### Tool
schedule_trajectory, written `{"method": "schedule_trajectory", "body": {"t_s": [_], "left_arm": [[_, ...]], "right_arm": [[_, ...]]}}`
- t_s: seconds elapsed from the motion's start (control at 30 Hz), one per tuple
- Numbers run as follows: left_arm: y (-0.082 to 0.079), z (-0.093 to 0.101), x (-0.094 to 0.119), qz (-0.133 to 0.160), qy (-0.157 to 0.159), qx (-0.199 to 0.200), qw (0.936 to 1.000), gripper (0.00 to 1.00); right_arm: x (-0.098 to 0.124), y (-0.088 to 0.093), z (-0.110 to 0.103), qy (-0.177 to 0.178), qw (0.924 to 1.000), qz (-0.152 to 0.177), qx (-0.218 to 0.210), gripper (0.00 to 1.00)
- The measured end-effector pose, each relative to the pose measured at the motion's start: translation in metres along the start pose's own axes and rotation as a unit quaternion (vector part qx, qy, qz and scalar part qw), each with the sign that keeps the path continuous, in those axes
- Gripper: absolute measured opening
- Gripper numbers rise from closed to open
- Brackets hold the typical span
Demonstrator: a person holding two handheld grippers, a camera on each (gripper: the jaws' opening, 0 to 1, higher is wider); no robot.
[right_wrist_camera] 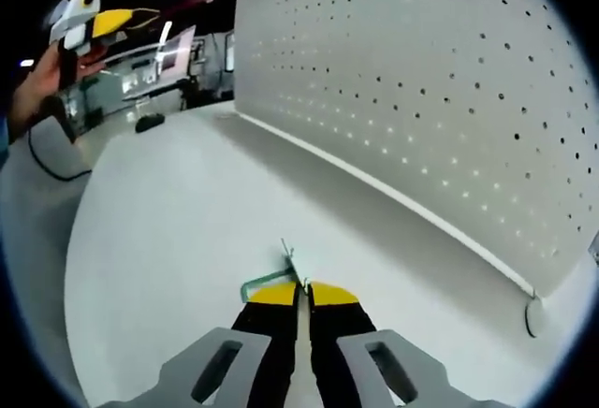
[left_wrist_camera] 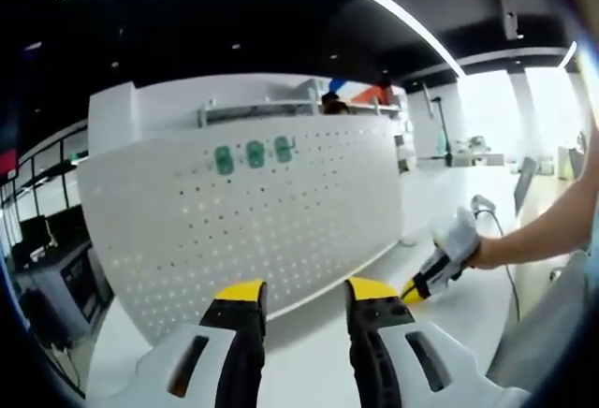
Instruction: Insert the hook assembly into the mounting plate slot until the hook locks in place.
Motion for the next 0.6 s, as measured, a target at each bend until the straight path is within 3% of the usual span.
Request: {"method": "schedule_trajectory", "body": {"t_s": [0.13,0.6], "left_arm": [[0.0012,0.0003,0.0004,-0.002,0.0,0.0,1.0,0.34],[0.0024,0.0023,0.0,-0.004,0.002,0.0,1.0,0.33]], "right_arm": [[-0.0015,-0.0002,-0.0012,-0.004,0.9999,-0.005,0.015,0.05],[0.0029,-0.004,-0.0015,-0.007,0.9999,0.002,0.011,0.01]]}}
Point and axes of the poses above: the point that each gripper's makers call its tool centre point, and the gripper's own axes: x roughly backward along the fingers, z roughly to its right, y roughly out of its underside, the point moved 8 cm from there along x, roughly backward along the fingers, and after that the axes turned 6 degrees about -y, right-handed, at the moved point
